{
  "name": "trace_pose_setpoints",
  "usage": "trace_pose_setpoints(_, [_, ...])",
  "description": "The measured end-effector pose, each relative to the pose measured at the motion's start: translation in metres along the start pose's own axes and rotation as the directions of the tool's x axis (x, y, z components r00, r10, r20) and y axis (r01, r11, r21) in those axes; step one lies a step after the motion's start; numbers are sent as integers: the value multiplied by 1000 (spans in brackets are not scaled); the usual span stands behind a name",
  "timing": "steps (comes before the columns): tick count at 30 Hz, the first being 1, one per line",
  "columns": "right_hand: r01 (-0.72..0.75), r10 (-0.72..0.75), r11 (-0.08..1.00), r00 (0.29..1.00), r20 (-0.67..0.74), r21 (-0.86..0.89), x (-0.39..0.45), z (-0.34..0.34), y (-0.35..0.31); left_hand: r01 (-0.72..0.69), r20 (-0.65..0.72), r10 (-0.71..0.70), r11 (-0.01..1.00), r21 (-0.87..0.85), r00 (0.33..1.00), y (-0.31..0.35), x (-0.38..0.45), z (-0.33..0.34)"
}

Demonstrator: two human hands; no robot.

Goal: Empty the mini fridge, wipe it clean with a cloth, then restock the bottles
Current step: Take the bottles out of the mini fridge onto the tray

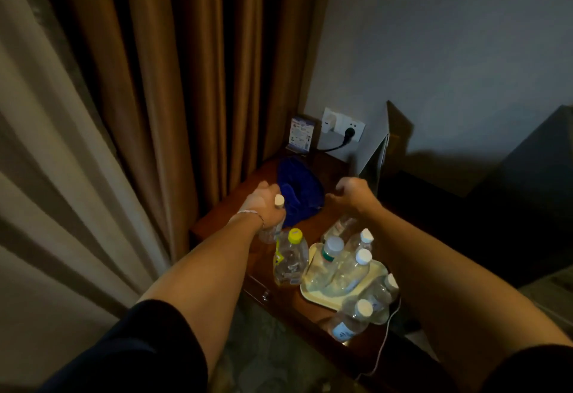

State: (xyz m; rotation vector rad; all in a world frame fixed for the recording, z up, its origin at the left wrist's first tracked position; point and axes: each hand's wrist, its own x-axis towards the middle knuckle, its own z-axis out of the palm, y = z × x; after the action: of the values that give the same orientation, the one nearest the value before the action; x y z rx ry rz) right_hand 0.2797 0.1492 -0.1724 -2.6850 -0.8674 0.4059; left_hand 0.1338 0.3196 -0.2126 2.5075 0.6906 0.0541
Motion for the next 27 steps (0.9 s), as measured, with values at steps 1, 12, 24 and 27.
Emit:
trace_pose_setpoints(1, [-20,20,1000,1000,-19,14,4,-3,9,-10,-8,10,1000,-5,1000,6,7,0])
trace_pose_setpoints(12, [-202,198,975,979,52,96,80,27,85,-89,58,92,995,-54,994,69,89,49])
trace_pose_setpoints(24, [-314,317,948,934,165,-42,136,81,122,-74,125,86,992,-100,988,76,138,96])
trace_pose_setpoints(27, [-297,301,954,932,202,-48,147,92,126,-78,84,89,988,-130,993,74,146,101])
